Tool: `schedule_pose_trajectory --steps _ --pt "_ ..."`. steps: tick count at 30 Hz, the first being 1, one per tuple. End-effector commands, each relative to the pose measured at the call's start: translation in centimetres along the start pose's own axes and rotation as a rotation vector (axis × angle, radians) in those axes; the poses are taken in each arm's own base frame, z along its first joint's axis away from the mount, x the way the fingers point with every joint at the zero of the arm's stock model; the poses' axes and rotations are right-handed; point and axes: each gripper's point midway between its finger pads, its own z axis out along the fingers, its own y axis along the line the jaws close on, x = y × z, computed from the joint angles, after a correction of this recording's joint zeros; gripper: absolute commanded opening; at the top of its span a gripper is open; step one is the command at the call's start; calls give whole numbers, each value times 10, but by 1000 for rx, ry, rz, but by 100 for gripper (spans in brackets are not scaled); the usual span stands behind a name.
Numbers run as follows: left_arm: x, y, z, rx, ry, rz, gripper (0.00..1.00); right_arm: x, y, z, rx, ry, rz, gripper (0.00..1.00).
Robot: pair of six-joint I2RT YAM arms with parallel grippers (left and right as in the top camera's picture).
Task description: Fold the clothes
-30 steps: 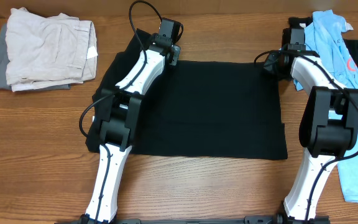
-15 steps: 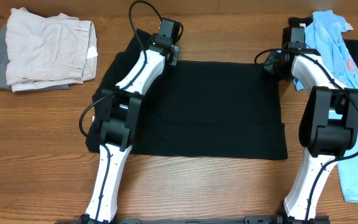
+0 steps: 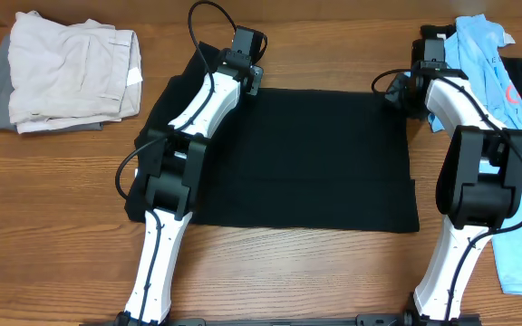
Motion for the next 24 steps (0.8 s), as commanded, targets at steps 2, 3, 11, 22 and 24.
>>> schedule_pose_trajectory --steps 2,3,11,22,24 --pt "22 -13 10 60 62 10 4 -22 20 -22 -79 -61 -20 70" --pt "22 -13 10 60 62 10 4 -22 21 -22 -86 -63 -19 70" --pt "22 -13 10 60 62 7 5 -16 34 -12 -103 -62 -38 67" --pt "22 -13 10 60 63 7 5 -2 22 11 88 -96 -81 64" --pt "23 -13 10 60 67 8 5 -4 15 11 125 -109 -57 63"
